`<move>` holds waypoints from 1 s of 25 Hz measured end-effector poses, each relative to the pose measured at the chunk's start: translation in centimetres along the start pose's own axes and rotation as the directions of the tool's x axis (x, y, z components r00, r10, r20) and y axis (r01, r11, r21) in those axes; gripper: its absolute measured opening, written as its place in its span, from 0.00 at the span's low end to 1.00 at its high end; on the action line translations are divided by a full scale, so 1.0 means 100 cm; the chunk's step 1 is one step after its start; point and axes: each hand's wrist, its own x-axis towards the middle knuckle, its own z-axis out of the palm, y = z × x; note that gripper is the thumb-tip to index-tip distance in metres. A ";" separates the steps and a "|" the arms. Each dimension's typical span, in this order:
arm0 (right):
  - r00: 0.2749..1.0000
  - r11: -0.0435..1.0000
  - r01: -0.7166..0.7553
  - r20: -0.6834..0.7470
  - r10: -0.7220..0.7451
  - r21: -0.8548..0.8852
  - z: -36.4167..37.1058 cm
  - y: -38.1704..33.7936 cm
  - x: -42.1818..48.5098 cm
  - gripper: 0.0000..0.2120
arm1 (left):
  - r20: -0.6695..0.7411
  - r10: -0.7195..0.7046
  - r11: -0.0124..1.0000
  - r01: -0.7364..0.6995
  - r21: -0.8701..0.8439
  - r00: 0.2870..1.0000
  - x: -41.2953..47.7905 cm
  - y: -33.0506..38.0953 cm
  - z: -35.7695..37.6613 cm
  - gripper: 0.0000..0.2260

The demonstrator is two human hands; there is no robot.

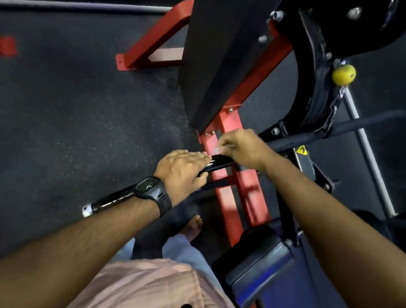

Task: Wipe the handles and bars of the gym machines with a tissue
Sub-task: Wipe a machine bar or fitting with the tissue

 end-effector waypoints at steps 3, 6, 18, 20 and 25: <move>0.978 0.996 0.091 0.189 -0.085 -0.022 -0.008 -0.013 0.015 0.07 | -0.040 0.010 1.000 -0.009 0.011 0.999 -0.003 0.006 0.001 0.18; 0.955 0.994 0.069 0.282 -0.091 0.087 -0.008 -0.020 0.028 0.06 | -0.073 -0.020 1.000 0.020 -0.002 0.997 -0.003 0.010 0.004 0.17; 0.977 0.991 0.015 0.211 0.014 -0.134 -0.029 0.016 0.010 0.07 | -0.046 -0.014 1.000 0.014 0.003 0.999 0.001 0.009 0.004 0.17; 0.990 0.997 0.004 0.140 0.007 -0.083 -0.025 0.022 0.002 0.07 | -0.039 -0.009 1.000 0.009 0.007 0.999 0.002 0.009 0.005 0.17; 0.982 0.996 -0.089 -0.170 0.084 -0.018 -0.002 0.034 -0.022 0.05 | -0.018 -0.002 1.000 0.002 -0.016 1.000 0.011 0.013 0.012 0.17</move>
